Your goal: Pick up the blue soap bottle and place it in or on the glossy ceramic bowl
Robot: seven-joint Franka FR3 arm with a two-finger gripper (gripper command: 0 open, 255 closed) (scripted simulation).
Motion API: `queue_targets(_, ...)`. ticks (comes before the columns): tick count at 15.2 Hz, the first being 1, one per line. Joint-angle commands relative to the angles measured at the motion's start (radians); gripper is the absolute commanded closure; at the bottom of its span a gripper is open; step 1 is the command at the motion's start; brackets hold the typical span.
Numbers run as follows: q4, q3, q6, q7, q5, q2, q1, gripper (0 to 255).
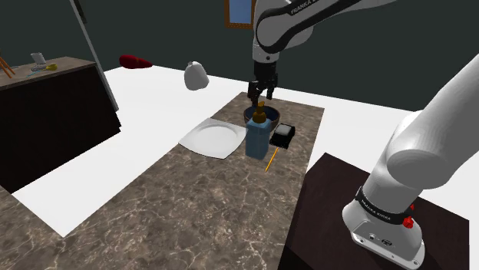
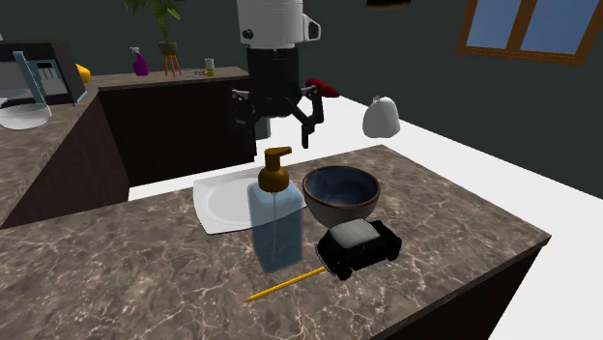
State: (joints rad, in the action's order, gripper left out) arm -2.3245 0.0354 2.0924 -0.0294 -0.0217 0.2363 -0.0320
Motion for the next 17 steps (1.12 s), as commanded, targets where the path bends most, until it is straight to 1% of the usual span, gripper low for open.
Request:
queue_targets(1,-0.015,0.0,0.028,0.0,0.0,-0.012,0.0,0)
queue_targets(3,-0.036,0.001,0.064,-0.001,0.0,-0.028,0.0,0)
queue_targets(11,-0.036,0.001,0.064,-0.001,0.0,-0.027,0.0,0)
queue_targets(12,-0.036,0.001,0.064,-0.001,0.0,-0.027,0.0,255)
queue_targets(17,-0.036,0.001,0.064,-0.001,0.0,-0.027,0.0,255)
